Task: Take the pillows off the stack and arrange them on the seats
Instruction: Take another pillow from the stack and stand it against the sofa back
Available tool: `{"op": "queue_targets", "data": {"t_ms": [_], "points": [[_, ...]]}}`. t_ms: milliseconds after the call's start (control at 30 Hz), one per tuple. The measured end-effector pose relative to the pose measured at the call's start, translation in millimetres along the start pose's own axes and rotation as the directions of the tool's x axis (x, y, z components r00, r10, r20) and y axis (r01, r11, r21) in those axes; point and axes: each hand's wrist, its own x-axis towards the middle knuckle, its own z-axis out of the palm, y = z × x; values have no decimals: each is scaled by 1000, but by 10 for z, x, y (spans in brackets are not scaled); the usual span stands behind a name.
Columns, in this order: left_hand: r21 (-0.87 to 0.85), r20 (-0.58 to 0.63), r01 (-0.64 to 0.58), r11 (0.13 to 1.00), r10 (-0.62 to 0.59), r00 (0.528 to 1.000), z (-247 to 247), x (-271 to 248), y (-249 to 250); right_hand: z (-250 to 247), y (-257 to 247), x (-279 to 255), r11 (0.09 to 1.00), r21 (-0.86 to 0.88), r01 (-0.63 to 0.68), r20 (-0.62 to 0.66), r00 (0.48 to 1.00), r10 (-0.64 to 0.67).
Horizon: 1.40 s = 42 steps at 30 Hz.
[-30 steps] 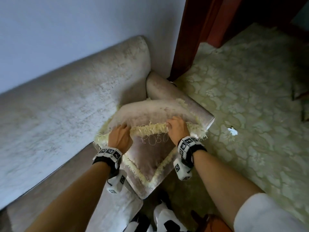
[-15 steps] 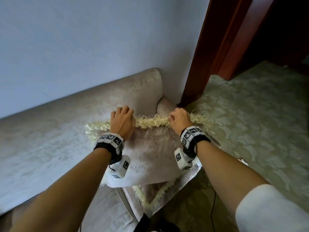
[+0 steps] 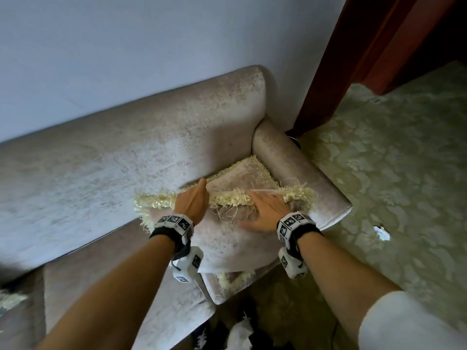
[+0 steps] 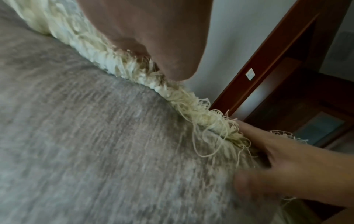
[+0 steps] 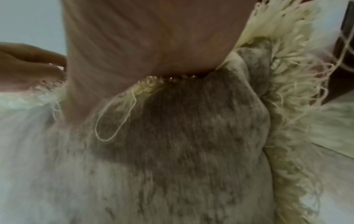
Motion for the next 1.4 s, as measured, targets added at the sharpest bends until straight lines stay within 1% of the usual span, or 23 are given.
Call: {"op": "queue_targets", "data": {"t_ms": [33,67,133,167,200,233,300,367,433,500,567,733,833,933,1000,1067,1167,1233,1367,1400], "points": [[-6,11,-23,1000,23,1000,17,4,-11,16,18,9,997,-73,-5,15,1000,6],[-18,32,-50,999,50,998,30,-1,-8,27,29,24,995,-95,-27,11,1000,29],[-24,87,-79,997,81,993,57,-21,-18,17,33,52,992,-69,-102,1,995,103],[7,103,-83,996,82,991,77,-37,-47,15,39,68,988,-57,-143,7,990,144],[82,128,-97,992,86,988,107,-52,-96,2,44,81,981,-63,-182,22,983,184],[199,175,-116,973,81,981,140,-75,-143,-7,48,98,973,-78,-215,42,975,219],[410,292,-168,897,46,955,211,-128,-212,-8,38,125,965,-91,-245,67,966,251],[507,368,-188,841,-14,930,283,-172,-239,47,20,155,970,-74,-230,88,968,236],[513,393,-146,846,-80,916,350,-212,-275,109,-10,173,978,-36,-205,131,969,208],[444,428,-99,890,-114,896,377,-253,-327,132,-39,190,982,-18,-187,167,968,187],[390,446,-63,919,-128,886,357,-271,-372,90,-72,223,985,-39,-167,168,971,171],[393,376,9,920,-169,911,91,-283,-427,-178,-260,333,995,-61,-85,139,986,93],[376,309,81,923,-208,928,-114,-345,-503,-428,-474,391,992,-126,-26,116,992,41],[350,230,174,920,-265,937,-344,-553,-585,-585,-748,477,983,-159,96,123,989,-77],[313,174,247,917,-311,934,-499,-765,-646,-638,-984,535,967,-184,175,127,980,-153],[285,132,338,897,-386,913,-640,-1021,-723,-662,-1271,568,948,-202,246,136,966,-222],[282,91,477,833,-518,850,-815,-1455,-913,-600,-1750,560,912,-206,355,150,932,-329],[285,64,544,789,-582,811,-932,-1724,-1046,-509,-2059,523,888,-196,415,160,907,-389],[322,4,597,735,-632,775,-1152,-2058,-1344,-349,-2555,504,864,-178,471,184,878,-441],[331,-13,597,731,-629,778,-1210,-2105,-1428,-314,-2665,516,859,-172,481,178,873,-454]]}}
